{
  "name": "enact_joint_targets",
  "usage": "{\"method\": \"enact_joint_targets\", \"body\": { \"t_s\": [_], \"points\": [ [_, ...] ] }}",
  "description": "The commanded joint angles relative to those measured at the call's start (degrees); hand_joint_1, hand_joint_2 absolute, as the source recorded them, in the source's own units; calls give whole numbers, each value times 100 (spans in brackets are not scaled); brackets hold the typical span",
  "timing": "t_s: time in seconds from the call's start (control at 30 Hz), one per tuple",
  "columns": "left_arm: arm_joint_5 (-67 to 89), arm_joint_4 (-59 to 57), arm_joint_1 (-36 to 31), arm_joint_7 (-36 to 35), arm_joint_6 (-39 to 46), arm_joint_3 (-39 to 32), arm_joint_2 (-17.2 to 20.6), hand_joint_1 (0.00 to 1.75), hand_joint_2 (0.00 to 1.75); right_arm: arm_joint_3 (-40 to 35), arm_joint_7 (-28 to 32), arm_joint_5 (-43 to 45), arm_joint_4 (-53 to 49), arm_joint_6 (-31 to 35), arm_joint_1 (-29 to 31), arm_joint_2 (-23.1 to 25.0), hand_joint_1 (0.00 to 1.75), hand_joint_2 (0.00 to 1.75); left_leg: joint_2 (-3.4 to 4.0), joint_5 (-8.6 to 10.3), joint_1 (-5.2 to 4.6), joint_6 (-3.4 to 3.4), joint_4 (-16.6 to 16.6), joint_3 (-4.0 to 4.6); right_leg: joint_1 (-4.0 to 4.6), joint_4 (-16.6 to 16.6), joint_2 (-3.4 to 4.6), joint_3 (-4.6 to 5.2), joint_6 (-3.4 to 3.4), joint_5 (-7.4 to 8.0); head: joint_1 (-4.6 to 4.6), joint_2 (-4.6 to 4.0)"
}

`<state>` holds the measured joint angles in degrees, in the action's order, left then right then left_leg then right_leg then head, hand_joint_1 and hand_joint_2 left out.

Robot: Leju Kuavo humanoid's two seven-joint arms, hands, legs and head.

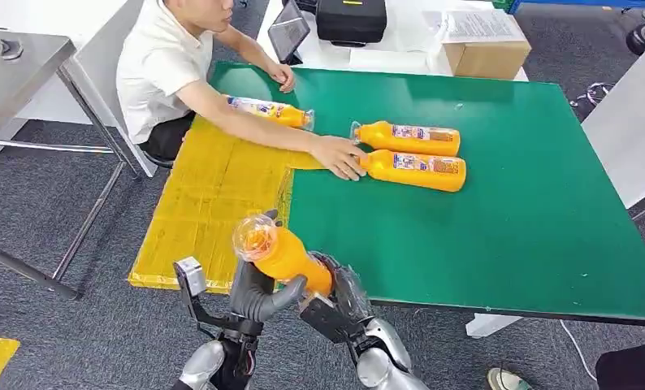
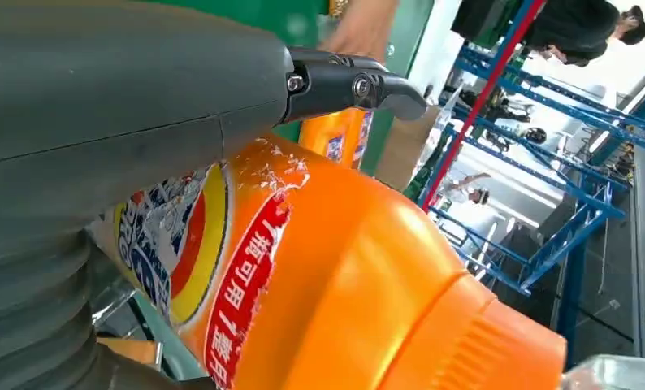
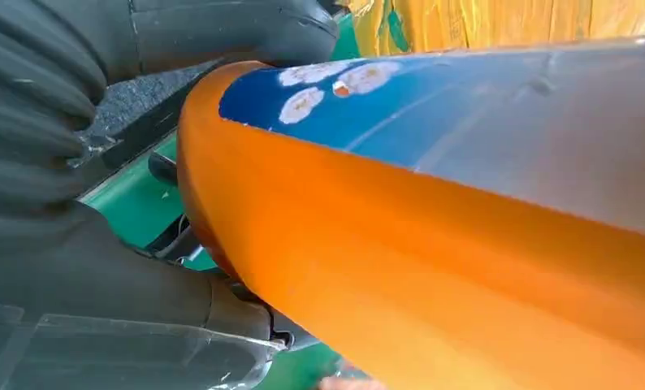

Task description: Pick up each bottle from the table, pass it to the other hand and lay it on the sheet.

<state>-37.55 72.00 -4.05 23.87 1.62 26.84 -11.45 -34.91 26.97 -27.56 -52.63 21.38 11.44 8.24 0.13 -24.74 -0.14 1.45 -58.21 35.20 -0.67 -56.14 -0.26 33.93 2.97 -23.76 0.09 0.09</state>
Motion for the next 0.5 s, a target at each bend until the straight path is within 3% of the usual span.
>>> {"method": "enact_joint_targets", "body": {
  "t_s": [0.03, 0.1, 0.13, 0.17, 0.27, 0.33, 0.4, 0.43, 0.47, 0.5],
  "points": [
    [28, -586, -313, -45, 25, 254, -18, 0, 175, -599, 37, -50, -3, -24, 215, -96, 175, 175, 1, -3, 2, -6, 3, -12, 2, 2, 3, -11, -6, -3, 2, 0],
    [28, -586, -313, -45, 25, 254, -18, 0, 175, -599, 37, -50, -3, -24, 215, -96, 175, 175, -2, -4, 1, -6, 3, -16, 1, 1, -1, -15, -7, -6, 2, 0],
    [145, -557, -299, 48, 205, 230, -16, 154, 175, -636, 18, -71, 26, 21, 238, -100, 169, 175, -2, -3, 1, -5, 2, -10, 1, 0, -1, -10, -6, -4, 2, 0],
    [312, -519, -304, 157, 313, 260, -2, 175, 175, -654, 3, -57, 14, 0, 235, -109, 171, 175, -1, -7, 3, -9, 3, -22, 3, 3, 1, -21, -10, -7, 0, 0],
    [382, -355, -252, 260, 449, 121, -11, 175, 175, -626, -17, 59, -63, -44, 167, -147, 147, 175, -1, -8, 3, -8, 1, -20, 2, 0, 1, -19, -9, -8, 0, 0],
    [379, -280, -212, 260, 438, 46, 26, 175, 175, -580, 5, 122, -65, -50, 122, -186, 143, 175, -2, -4, 2, -6, 2, -11, 2, 1, -1, -10, -6, -5, 0, 0],
    [382, -277, -193, 259, 447, -26, 48, 175, 175, -543, 48, 184, -88, -89, 92, -211, 101, 175, -2, -6, 3, -8, 4, -19, 3, 3, 0, -18, -9, -6, 0, 0],
    [382, -277, -193, 259, 447, -26, 48, 175, 175, -543, 48, 184, -88, -89, 92, -211, 12, 175, -1, -3, 3, -6, 3, -12, 3, 3, 1, -11, -7, -3, 0, 0],
    [381, -274, -194, 258, 448, -77, 43, 175, 175, -516, 50, 219, -116, -128, 80, -214, 0, 175, 0, -7, 4, -9, 5, -23, 4, 5, 2, -22, -9, -7, 0, 0],
    [335, -268, -180, 219, 443, -154, 27, 175, 175, -468, 68, 316, -137, -229, 50, -204, 0, 175, -1, -7, 2, -7, 3, -19, 2, 3, 0, -19, -8, -7, 2, 0]
  ]
}}
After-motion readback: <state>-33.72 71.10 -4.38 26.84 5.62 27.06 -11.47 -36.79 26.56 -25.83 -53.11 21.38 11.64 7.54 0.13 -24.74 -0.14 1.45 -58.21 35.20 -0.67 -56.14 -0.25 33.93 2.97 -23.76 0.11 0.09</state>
